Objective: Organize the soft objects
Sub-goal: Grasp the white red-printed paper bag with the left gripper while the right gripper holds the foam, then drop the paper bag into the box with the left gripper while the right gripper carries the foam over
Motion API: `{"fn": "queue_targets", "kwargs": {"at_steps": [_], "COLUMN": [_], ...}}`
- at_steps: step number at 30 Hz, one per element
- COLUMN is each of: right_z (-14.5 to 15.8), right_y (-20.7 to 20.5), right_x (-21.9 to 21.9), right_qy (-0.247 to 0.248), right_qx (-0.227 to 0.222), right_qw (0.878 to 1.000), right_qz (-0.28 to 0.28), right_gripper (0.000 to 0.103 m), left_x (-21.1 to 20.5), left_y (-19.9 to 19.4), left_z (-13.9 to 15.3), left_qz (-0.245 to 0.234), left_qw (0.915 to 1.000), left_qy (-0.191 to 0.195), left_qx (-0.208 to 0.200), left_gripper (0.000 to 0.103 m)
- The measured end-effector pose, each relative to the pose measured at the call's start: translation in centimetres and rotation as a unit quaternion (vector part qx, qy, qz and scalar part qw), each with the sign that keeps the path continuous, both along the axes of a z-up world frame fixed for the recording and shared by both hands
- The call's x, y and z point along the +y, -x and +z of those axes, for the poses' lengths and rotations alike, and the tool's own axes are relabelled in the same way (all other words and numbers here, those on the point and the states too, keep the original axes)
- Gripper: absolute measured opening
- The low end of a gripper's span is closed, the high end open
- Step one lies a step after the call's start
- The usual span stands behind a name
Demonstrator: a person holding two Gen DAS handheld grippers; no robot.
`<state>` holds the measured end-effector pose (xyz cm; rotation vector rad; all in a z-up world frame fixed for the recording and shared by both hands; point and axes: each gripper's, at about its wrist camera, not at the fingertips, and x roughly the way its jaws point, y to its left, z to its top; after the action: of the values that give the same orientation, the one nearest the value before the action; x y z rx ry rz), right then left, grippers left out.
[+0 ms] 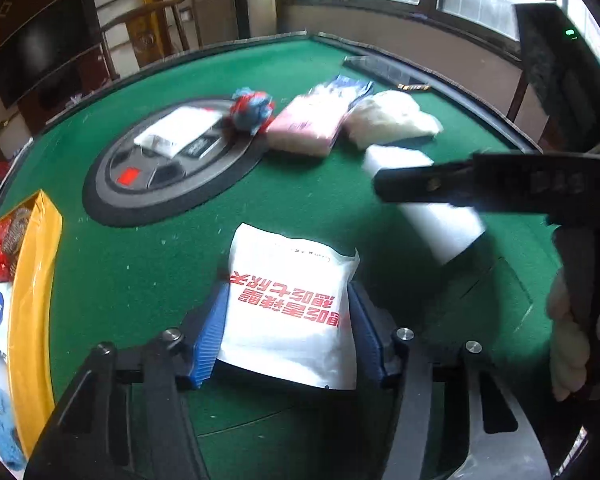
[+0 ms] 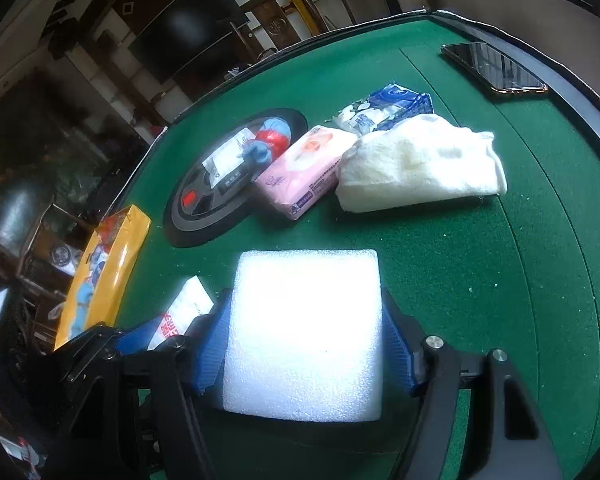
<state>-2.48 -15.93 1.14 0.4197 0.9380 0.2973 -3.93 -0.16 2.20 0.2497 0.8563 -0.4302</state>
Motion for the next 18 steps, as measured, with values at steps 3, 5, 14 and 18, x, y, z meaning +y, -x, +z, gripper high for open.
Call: {"fn": "queue_targets", "kwargs": {"at_steps": [3, 5, 14, 18], "right_z": [0.0, 0.0, 0.0, 0.1], "right_y": [0.0, 0.1, 0.1, 0.3], "right_x": [0.0, -0.2, -0.5, -0.2], "right_qy": [0.005, 0.007, 0.013, 0.025], "right_qx": [-0.002, -0.003, -0.006, -0.009], "right_qw": [1.0, 1.0, 1.0, 1.0], "right_qz": [-0.002, -0.006, -0.012, -0.013], "right_gripper": [0.063, 0.063, 0.063, 0.063], "left_x": [0.0, 0.4, 6.0, 11.0], "left_y": [0.8, 1.2, 3.1, 4.2], "left_z": [1.2, 2.1, 3.8, 4.6], "left_qz": [-0.001, 0.003, 0.058, 0.113], "left_qw": [0.9996, 0.999, 0.9959, 0.9897], "left_qy": [0.024, 0.042, 0.066, 0.085], "left_qx": [-0.013, -0.016, -0.016, -0.019], "left_gripper": [0.056, 0.056, 0.056, 0.056]}}
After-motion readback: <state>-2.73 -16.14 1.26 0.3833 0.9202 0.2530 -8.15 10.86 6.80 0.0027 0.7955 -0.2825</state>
